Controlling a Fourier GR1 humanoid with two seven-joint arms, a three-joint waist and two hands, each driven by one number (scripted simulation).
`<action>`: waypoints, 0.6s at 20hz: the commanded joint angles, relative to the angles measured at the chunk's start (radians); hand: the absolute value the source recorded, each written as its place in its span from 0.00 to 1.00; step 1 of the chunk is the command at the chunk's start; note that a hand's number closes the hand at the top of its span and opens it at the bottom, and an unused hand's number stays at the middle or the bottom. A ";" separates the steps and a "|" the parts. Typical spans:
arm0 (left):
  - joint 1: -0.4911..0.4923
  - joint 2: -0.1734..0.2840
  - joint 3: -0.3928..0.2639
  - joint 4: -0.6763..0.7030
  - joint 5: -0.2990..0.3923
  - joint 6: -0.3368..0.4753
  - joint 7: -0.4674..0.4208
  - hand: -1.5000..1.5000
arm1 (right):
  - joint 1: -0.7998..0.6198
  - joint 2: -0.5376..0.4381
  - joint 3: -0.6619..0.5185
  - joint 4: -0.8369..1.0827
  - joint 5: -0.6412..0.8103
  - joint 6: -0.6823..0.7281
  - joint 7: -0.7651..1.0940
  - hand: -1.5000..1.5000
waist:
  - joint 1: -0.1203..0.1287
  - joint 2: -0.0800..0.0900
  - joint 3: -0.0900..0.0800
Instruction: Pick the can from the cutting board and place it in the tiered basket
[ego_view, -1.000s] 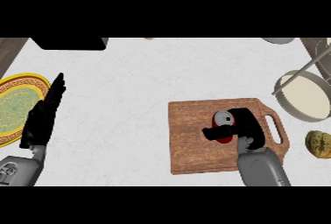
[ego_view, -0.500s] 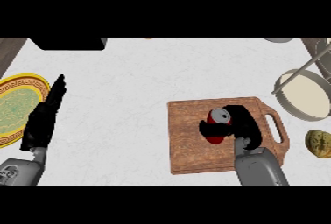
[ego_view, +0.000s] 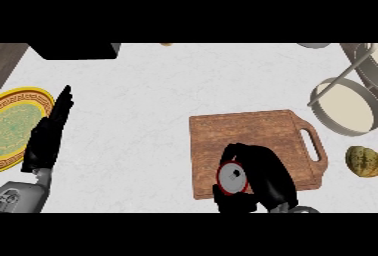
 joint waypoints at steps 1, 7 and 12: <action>0.006 -0.021 -0.012 -0.008 -0.023 0.020 0.006 0.50 | 0.043 -0.065 -0.056 -0.234 -0.012 -0.044 -0.078 1.00 | -0.013 0.000 0.000; 0.017 0.005 0.017 -0.028 -0.006 -0.016 0.004 0.50 | 0.031 -0.124 -0.228 -0.494 -0.004 -0.074 -0.069 1.00 | -0.006 0.002 0.000; -0.024 -0.027 0.018 0.032 -0.024 -0.028 -0.013 0.50 | -0.104 -0.179 -0.470 -0.510 -0.116 0.009 -0.034 1.00 | 0.004 0.010 -0.001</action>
